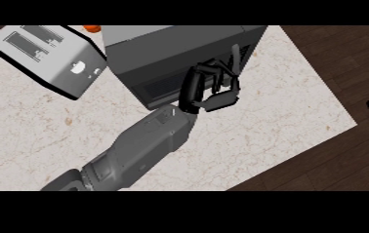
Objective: Pick up the milk, place it into the microwave and close the microwave
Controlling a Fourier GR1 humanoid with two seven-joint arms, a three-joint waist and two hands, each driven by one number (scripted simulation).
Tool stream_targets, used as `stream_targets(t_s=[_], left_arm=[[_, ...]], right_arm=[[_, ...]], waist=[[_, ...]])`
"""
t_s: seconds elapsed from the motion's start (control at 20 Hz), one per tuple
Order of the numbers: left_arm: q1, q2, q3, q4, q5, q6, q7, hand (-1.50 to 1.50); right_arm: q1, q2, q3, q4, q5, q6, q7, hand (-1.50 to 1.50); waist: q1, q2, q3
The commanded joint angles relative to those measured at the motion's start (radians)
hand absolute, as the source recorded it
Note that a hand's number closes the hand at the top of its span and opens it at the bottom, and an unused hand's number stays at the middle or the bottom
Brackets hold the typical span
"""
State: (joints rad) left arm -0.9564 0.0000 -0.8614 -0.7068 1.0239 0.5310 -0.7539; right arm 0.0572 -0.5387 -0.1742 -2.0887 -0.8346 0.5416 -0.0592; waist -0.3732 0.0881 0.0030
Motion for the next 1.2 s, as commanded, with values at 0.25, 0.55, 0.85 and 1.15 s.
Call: stream_targets(t_s=[0.25, 0.55, 0.85, 1.15], left_arm=[[-0.051, 0.0, -0.028, 0.139, 0.025, 0.039, 0.1, 1.5], [-0.028, 0.0, -0.046, 0.169, 0.055, 0.083, 0.115, 1.5], [-0.001, 0.0, -0.049, 0.174, 0.104, 0.083, 0.123, 1.5], [-0.009, 0.0, -0.068, 0.174, 0.133, 0.072, 0.119, -1.5]], right_arm=[[-0.012, -0.019, 0.02, -0.015, -0.07, 0.043, 0.007, -1.5], [-0.003, -0.043, -0.016, -0.017, -0.095, 0.037, 0.016, -1.5], [0.027, -0.044, -0.038, -0.042, -0.116, 0.01, 0.024, -1.5], [0.068, -0.059, -0.053, -0.064, -0.131, 0.012, 0.042, -1.5]], waist=[[0.025, 0.006, 0.001], [0.058, -0.002, -0.002], [0.096, -0.007, -0.005], [0.104, -0.016, -0.004]])
